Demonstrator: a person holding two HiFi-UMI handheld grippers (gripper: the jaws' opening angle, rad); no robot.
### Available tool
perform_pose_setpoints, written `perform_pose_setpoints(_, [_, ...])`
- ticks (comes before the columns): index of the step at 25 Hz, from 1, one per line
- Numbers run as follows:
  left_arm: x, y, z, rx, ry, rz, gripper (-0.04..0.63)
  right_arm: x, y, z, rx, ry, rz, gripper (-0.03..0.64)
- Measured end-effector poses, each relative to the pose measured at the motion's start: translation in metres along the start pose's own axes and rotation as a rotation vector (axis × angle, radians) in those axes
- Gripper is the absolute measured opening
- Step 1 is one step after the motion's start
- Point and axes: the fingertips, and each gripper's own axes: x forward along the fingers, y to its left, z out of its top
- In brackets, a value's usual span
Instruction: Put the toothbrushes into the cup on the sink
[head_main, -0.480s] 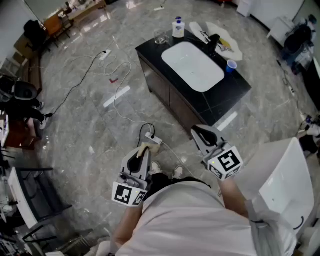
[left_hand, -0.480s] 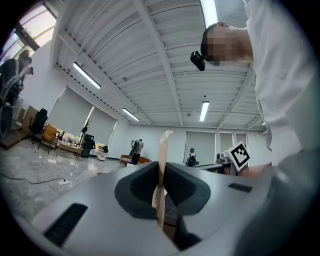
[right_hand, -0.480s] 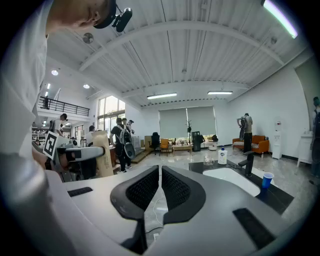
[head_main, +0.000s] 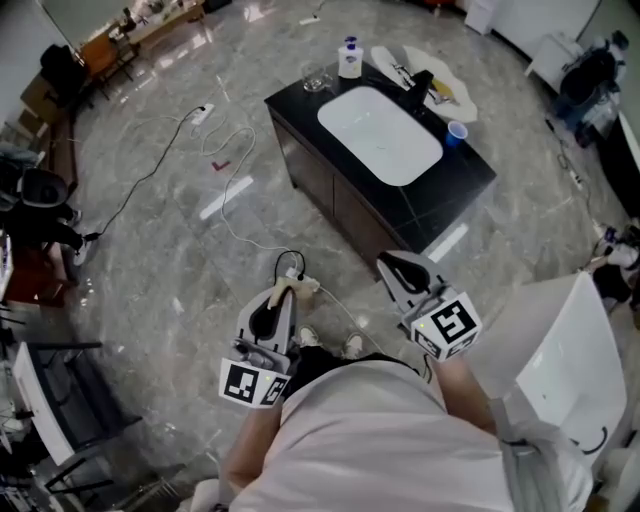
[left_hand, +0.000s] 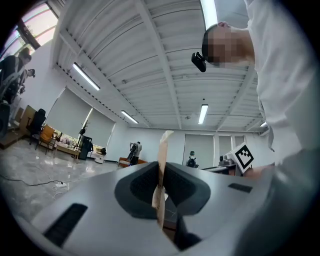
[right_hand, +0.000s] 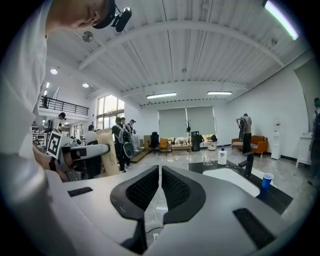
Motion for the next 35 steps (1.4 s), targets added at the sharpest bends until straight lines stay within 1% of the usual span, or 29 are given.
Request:
perform_pose_setpoints(4, [-0.006,0.005,-0.001,-0.009,0.011,0.010,0.028,0.003,0.006,-0.001,0.031,-0.010,0.021,0.048])
perform_pose_setpoints(7, [-0.012,0.013,-0.008,-0.022,0.029,0.028,0.028,0.013,0.005,-0.005,0.037,0.003,0.021,0.048])
perform_pose_setpoints(10, [-0.017,0.029,-0.013,-0.042,0.039,0.046,0.028,0.027,0.007,-0.005,0.041,0.010,0.029,0.048])
perform_pose_setpoints(12, [-0.015,0.042,-0.009,-0.042,0.025,0.048,0.028,0.038,0.011,0.001,0.028,0.007,0.032,0.049])
perform_pose_setpoints(16, [-0.008,0.060,0.006,-0.032,-0.018,0.024,0.028,0.052,0.017,0.013,0.008,0.007,0.021,0.049])
perform_pose_setpoints(19, [-0.010,0.077,0.013,-0.024,-0.032,0.018,0.028,0.067,0.027,0.018,0.005,0.009,0.023,0.049])
perform_pose_setpoints(22, [-0.016,0.092,0.011,-0.039,-0.029,0.018,0.028,0.079,0.038,0.022,0.003,0.014,0.022,0.049])
perform_pose_setpoints(25, [-0.021,0.106,0.011,-0.048,-0.032,-0.002,0.028,0.093,0.047,0.022,0.013,0.024,0.012,0.049])
perform_pose_setpoints(29, [-0.026,0.123,0.003,-0.068,-0.026,-0.019,0.028,0.115,0.066,0.024,0.022,0.033,0.036,0.049])
perform_pose_setpoints(32, [-0.024,0.128,0.000,-0.081,-0.023,-0.034,0.028,0.124,0.076,0.028,0.019,0.031,0.046,0.049])
perform_pose_setpoints(35, [-0.021,0.129,0.004,-0.078,-0.032,-0.064,0.028,0.127,0.073,0.030,0.021,0.023,0.031,0.049])
